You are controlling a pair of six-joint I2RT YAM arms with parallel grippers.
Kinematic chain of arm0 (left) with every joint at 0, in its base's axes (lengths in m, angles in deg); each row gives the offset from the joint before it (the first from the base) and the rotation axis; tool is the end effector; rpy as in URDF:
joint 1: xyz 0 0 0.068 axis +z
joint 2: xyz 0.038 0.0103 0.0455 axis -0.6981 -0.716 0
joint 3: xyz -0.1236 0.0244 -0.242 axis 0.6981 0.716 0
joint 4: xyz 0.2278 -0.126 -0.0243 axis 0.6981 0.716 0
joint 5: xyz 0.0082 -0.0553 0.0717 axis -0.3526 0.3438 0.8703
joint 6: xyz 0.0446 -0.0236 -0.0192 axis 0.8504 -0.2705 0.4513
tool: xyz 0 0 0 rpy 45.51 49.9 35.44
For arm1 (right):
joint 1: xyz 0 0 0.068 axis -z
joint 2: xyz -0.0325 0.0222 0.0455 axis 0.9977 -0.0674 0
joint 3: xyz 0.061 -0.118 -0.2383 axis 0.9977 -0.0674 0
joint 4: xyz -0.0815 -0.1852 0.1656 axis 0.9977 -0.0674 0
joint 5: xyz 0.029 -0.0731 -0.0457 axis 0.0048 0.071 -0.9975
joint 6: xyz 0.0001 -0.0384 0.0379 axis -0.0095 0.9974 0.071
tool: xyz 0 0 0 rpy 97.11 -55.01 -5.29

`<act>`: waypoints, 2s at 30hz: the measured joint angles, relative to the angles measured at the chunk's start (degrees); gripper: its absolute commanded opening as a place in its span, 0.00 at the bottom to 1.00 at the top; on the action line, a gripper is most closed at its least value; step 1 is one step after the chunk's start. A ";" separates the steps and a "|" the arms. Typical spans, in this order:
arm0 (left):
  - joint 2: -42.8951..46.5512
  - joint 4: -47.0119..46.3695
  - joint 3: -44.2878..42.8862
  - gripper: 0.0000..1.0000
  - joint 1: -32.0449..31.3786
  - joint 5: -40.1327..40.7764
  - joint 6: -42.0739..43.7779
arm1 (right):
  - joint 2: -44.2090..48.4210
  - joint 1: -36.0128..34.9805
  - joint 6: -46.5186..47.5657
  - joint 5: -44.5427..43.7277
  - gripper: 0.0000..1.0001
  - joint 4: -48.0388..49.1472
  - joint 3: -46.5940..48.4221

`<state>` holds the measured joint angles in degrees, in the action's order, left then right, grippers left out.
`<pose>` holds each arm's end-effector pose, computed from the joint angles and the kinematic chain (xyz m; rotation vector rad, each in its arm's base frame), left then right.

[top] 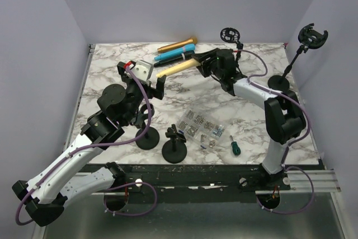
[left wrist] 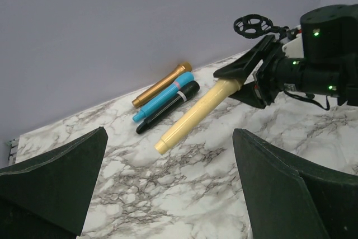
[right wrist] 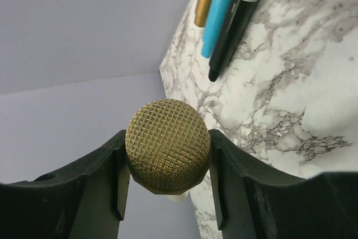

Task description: Remove the microphone from the stand

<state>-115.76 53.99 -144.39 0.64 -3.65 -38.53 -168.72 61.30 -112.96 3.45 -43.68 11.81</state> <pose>0.1439 -0.1204 0.4204 0.3581 1.4660 -0.2784 0.3903 0.1801 0.2605 0.9252 1.8262 1.1832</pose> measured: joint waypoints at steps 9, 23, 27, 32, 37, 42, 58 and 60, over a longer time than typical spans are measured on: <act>0.02 -0.02 0.00 0.98 -0.35 0.00 0.55 | -12.20 -0.70 -9.86 0.22 0.01 -0.07 3.82; 0.37 -0.15 0.02 0.99 -0.35 0.02 0.83 | -20.63 -0.72 -13.18 -1.70 0.23 -0.55 6.71; 0.42 -0.44 0.02 0.99 -0.35 0.02 0.85 | -22.16 -0.72 -13.14 -2.56 0.30 -1.11 8.50; 0.44 -0.42 0.02 0.99 -0.35 0.02 0.87 | -22.84 -0.72 -12.96 -3.48 0.41 -1.79 8.94; 0.57 -0.44 0.04 0.98 -0.35 0.02 0.87 | -23.43 -0.72 -12.72 -3.72 0.47 -1.81 8.96; 0.57 -0.46 0.04 0.98 -0.35 0.04 0.94 | -23.65 -0.72 -12.72 -3.74 0.55 -1.77 8.96; 0.57 -0.46 0.04 0.99 -0.35 0.02 0.98 | -23.65 -0.72 -12.22 -4.35 0.70 -0.76 8.63; 0.57 -0.46 0.04 0.99 -0.35 0.02 0.98 | -23.65 -0.72 -12.20 -4.35 0.70 -0.61 8.55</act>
<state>-115.19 53.53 -144.35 0.29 -3.63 -37.55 -192.37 60.57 -125.16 -0.90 -44.29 20.35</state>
